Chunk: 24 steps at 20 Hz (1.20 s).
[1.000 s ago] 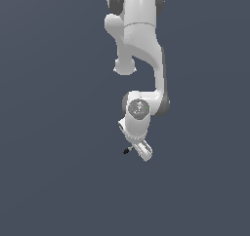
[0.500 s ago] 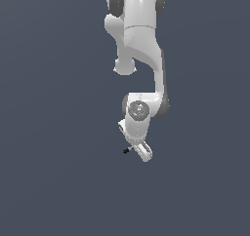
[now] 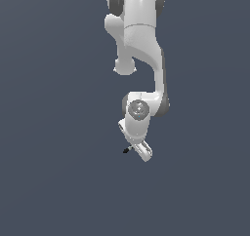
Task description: Pick up the object and move it to a goal position.
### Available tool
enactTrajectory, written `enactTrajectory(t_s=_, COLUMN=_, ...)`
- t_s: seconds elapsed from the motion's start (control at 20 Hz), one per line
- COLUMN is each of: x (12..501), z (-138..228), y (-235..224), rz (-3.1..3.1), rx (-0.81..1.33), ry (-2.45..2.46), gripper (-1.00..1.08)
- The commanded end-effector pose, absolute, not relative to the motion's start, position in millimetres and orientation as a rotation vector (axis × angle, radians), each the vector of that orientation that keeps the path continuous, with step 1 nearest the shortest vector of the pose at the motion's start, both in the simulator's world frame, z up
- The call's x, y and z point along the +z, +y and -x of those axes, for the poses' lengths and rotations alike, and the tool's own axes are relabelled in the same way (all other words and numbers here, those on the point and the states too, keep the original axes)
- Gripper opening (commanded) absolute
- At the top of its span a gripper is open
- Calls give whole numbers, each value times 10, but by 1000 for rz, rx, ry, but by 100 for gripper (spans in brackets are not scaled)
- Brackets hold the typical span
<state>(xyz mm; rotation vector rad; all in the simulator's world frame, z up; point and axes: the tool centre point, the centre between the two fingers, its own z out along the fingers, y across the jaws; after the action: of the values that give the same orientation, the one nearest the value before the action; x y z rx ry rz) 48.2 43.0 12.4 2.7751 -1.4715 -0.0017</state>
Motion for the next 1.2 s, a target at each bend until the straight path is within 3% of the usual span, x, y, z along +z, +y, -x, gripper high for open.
enactTrajectory(t_s=0.0, x=175, z=-469, y=426, rz=-2776, rx=0, ry=-1472, gripper=-100)
enactTrajectory(t_s=0.5, x=663, z=-289, y=373, rz=-2776, rx=-1, ry=-1472, gripper=-100)
enactTrajectory(t_s=1.15, x=1864, z=133, y=236, rz=-2777, rx=-2, ry=-1473, gripper=-100)
